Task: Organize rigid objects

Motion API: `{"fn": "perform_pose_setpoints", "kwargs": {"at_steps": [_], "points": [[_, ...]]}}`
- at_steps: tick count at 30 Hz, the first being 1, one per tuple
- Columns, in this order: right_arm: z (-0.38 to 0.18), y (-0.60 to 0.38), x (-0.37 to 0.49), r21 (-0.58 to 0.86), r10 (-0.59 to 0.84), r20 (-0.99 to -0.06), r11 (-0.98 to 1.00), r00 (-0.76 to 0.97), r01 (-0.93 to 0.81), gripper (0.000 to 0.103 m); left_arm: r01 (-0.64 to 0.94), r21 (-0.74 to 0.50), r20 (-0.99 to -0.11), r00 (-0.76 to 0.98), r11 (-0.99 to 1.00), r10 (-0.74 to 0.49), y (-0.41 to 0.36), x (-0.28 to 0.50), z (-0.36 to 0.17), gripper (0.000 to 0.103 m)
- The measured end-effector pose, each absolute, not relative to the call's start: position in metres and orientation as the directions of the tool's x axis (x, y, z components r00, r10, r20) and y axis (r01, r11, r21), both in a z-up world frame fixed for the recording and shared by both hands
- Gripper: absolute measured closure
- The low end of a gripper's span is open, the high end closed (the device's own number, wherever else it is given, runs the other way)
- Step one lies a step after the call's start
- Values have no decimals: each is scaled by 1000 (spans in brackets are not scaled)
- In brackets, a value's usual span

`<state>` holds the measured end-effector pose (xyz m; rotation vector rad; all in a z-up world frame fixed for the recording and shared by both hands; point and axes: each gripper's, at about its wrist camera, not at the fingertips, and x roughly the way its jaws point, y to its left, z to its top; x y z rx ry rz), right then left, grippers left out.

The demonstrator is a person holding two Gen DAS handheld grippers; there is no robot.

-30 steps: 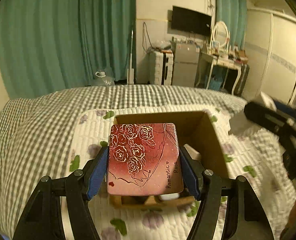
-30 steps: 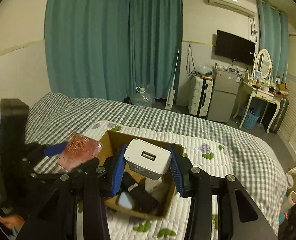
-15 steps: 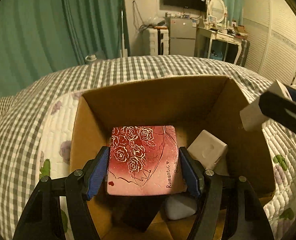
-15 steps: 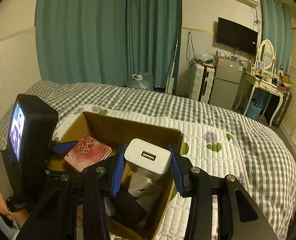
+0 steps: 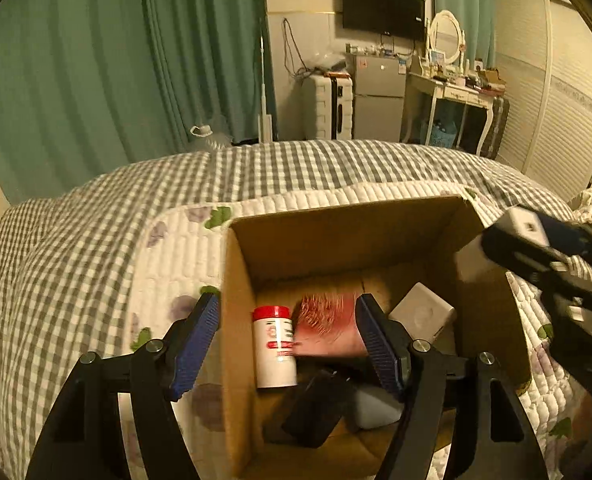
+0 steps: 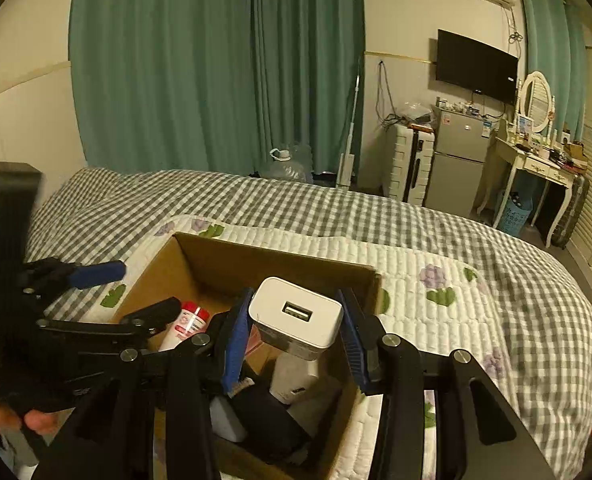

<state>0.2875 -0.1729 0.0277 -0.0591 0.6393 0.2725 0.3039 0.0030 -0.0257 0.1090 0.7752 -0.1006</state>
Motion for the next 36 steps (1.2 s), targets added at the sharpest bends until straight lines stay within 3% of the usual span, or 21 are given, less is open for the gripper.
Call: {"fn": "perform_pose_setpoints", "kwargs": {"at_steps": [9, 10, 12, 19, 26, 28, 30, 32, 36], "points": [[-12, -150, 331, 47, 215, -657, 968, 723, -245, 58, 130, 64, -671, 740, 990, -54, 23, 298, -28, 30], [-12, -149, 334, 45, 208, -653, 971, 729, -236, 40, 131, 68, -661, 749, 989, -54, 23, 296, -27, 30], [-7, -152, 333, 63, 204, -630, 975, 749, -213, 22, 130, 67, -645, 762, 989, -56, 23, 292, -26, 30], [43, -171, 295, 45, 143, -560, 989, 816, -142, 22, 131, 67, -601, 797, 989, -65, 16, 261, 8, 30], [140, -193, 214, 9, 112, -451, 993, 886, -122, 21, 127, 65, -419, 904, 990, -88, 8, 185, 96, 20], [160, -194, 192, 5, 145, -450, 987, 881, -160, 10, 127, 70, -365, 926, 989, -93, 7, 163, 115, 17], [170, -193, 169, -5, 163, -442, 983, 882, -185, 9, 121, 82, -323, 942, 989, -89, 8, 141, 126, 12], [172, -193, 144, -27, 150, -407, 984, 901, -175, 0, 95, 55, -280, 957, 994, -76, 15, 125, 127, 10], [156, -192, 114, -28, 117, -390, 990, 913, -138, 0, 20, -11, -240, 970, 1000, -22, 33, 108, 112, 8]]}}
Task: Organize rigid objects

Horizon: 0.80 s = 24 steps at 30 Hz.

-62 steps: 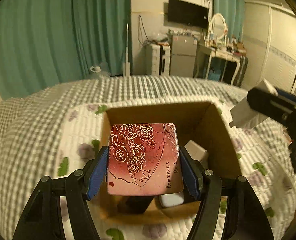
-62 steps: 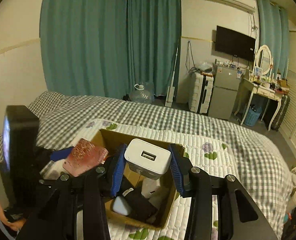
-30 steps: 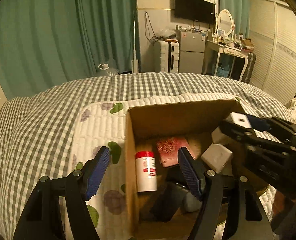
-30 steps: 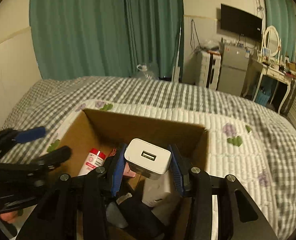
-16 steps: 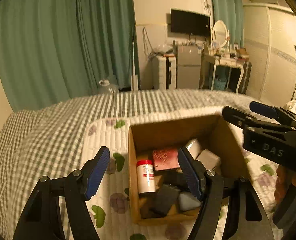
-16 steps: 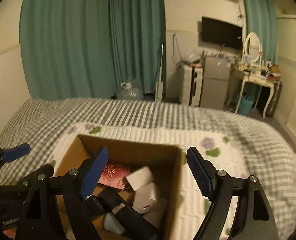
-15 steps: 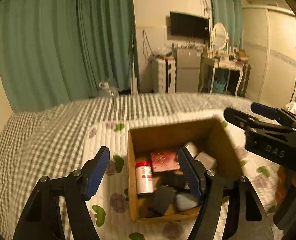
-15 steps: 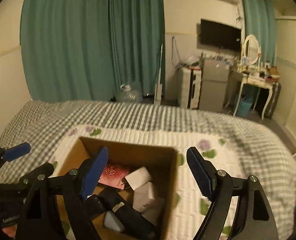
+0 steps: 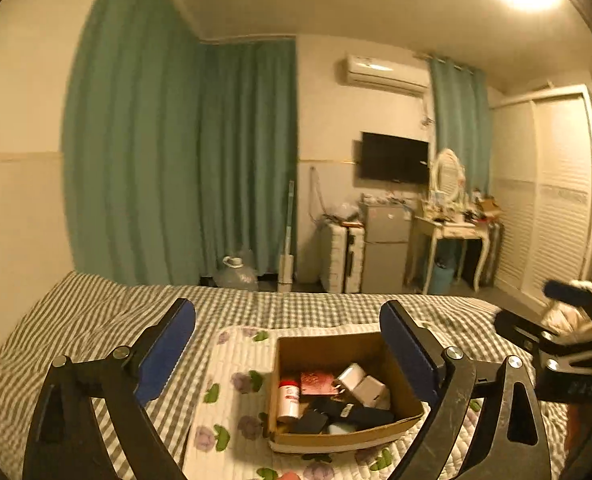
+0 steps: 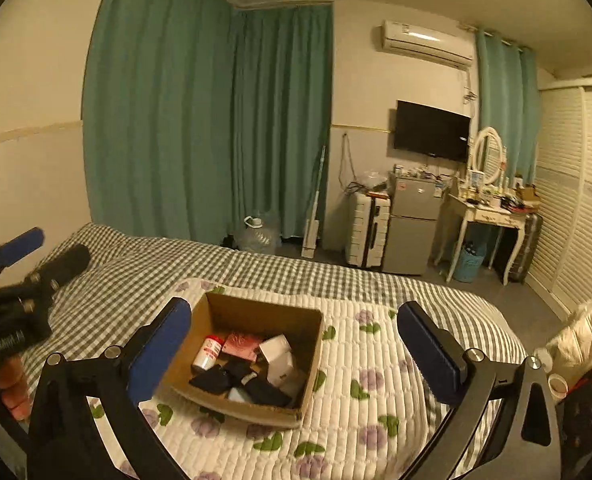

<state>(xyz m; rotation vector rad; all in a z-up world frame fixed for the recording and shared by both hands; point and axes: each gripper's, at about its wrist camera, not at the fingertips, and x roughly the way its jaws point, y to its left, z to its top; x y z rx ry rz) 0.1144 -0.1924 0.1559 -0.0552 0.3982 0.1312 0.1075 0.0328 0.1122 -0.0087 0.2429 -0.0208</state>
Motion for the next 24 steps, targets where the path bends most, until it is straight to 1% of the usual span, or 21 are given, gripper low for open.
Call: {"fn": "perform_pose_setpoints", "kwargs": {"at_steps": [2, 7, 8, 10, 11, 12, 14, 17, 20, 24], "points": [[146, -193, 106, -10, 111, -386, 992, 916, -124, 0, 19, 6, -235, 972, 1000, -17, 35, 106, 105, 7], [127, -201, 101, 44, 115, -320, 993, 940, -107, 0, 31, 42, -226, 974, 999, -20, 33, 106, 87, 7], [123, -202, 103, 48, 108, -300, 994, 948, -99, 0, 32, 44, -220, 975, 999, -21, 32, 107, 79, 7], [106, -204, 101, 43, 87, -230, 996, 969, -79, 0, 20, 53, -205, 979, 998, -9, 30, 104, 66, 7], [100, -205, 101, 39, 84, -219, 996, 972, -77, 0, -6, 60, -198, 980, 998, 18, 28, 105, 57, 7], [89, -204, 104, 33, 82, -218, 997, 972, -77, 0, -23, 76, -195, 980, 997, 38, 26, 106, 47, 7], [69, -202, 114, 29, 82, -258, 997, 963, -77, 0, -24, 99, -202, 978, 995, 44, 23, 109, 27, 7], [44, -199, 120, 8, 65, -286, 998, 956, -65, 0, -4, 99, -249, 968, 995, 29, 24, 116, -1, 7], [27, -197, 120, 18, 63, -301, 998, 952, -61, 0, 6, 102, -285, 958, 995, 24, 24, 121, -13, 7], [15, -195, 123, 6, 46, -329, 999, 943, -47, 0, 6, 100, -311, 950, 995, 25, 23, 121, -21, 7]]}}
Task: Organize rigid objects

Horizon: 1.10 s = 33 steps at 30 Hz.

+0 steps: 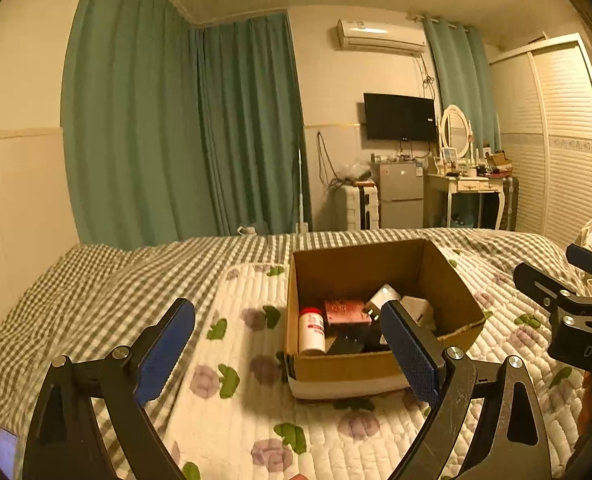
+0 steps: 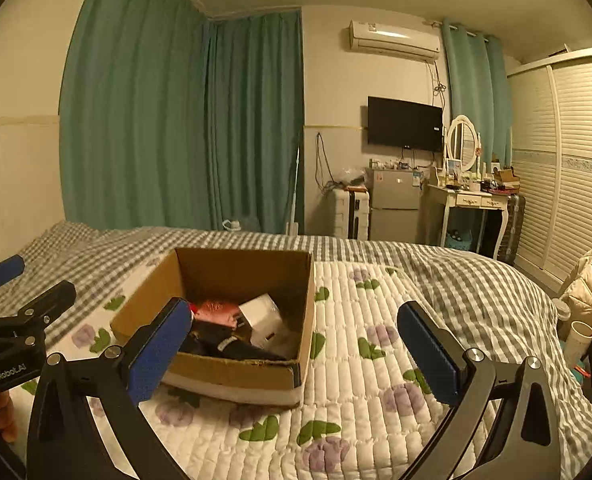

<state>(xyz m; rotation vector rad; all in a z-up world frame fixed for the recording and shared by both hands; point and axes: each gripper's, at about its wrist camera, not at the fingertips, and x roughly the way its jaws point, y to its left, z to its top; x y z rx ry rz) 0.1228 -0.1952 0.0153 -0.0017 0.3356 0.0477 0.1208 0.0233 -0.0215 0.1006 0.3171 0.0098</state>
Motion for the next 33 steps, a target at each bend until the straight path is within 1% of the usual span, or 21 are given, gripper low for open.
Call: {"fn": "perform_pose_setpoints", "kwargs": {"at_steps": [3, 8, 18, 28, 33], "points": [[11, -195, 126, 0, 39, -340, 999, 939, -41, 0, 7, 106, -311, 950, 994, 27, 22, 119, -26, 7], [6, -196, 127, -8, 27, -353, 999, 935, -32, 0, 4, 70, -320, 947, 998, 19, 28, 120, -27, 7], [4, -193, 128, -26, 18, -361, 999, 933, -30, 0, 6, 66, -321, 947, 998, 16, 30, 120, -26, 7], [4, -194, 128, -30, 12, -363, 999, 932, -24, 0, 12, 49, -342, 940, 999, 6, 32, 122, -27, 7], [2, -196, 130, -23, 13, -375, 999, 927, -24, 0, 21, 62, -351, 936, 998, 2, 30, 123, -31, 7]]}}
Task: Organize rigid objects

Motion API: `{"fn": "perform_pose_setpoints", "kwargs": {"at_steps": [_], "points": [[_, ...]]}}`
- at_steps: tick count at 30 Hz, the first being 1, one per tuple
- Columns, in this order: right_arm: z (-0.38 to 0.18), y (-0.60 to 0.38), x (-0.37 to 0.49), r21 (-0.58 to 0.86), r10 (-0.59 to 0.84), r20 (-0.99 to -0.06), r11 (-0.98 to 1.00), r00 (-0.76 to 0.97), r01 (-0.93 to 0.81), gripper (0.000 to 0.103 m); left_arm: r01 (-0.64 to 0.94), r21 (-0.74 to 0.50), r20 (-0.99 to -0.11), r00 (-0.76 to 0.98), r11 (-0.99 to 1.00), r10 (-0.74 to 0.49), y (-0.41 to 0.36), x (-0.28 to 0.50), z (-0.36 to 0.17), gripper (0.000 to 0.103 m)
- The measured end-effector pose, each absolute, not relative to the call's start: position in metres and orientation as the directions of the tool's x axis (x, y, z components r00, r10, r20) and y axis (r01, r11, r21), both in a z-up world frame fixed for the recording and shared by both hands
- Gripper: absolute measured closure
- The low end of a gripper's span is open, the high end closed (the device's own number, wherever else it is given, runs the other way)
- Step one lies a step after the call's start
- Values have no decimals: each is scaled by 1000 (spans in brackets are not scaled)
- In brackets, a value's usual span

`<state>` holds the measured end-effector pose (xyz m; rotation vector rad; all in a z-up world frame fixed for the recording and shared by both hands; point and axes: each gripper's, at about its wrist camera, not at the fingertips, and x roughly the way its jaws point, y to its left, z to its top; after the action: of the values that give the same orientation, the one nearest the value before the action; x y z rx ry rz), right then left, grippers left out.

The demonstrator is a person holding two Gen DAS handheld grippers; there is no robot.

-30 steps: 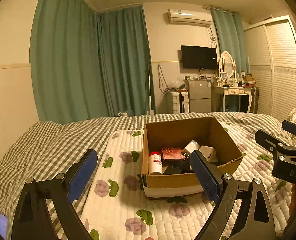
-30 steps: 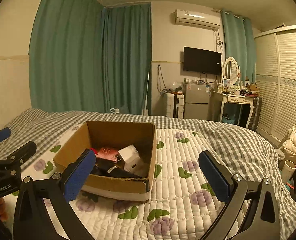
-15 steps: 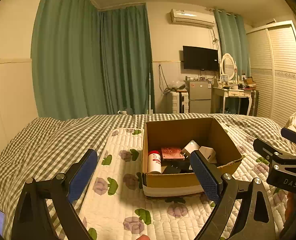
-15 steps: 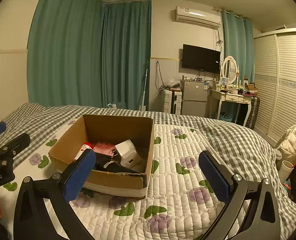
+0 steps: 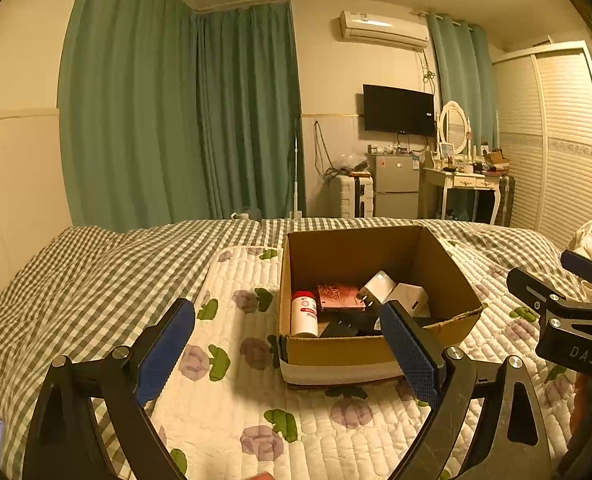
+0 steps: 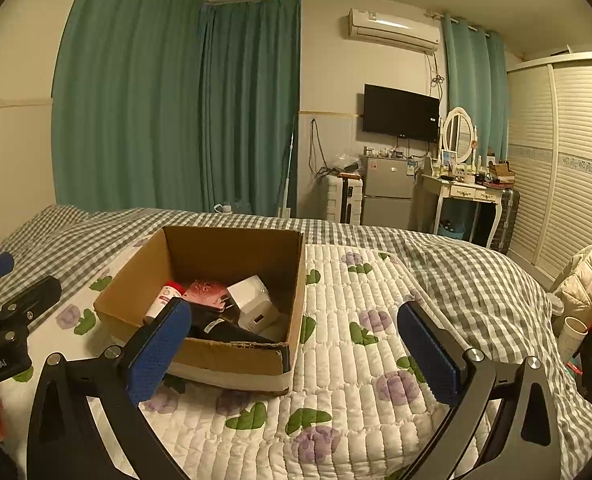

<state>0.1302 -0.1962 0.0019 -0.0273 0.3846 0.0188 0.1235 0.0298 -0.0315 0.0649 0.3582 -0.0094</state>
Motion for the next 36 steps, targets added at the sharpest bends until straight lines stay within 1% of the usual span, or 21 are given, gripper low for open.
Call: {"fn": "perform_pose_setpoints", "kwargs": {"at_steps": [36], "points": [[-4, -193, 133, -28, 11, -403, 999, 915, -24, 0, 22, 57, -363, 932, 998, 0, 31, 127, -36, 7]]}}
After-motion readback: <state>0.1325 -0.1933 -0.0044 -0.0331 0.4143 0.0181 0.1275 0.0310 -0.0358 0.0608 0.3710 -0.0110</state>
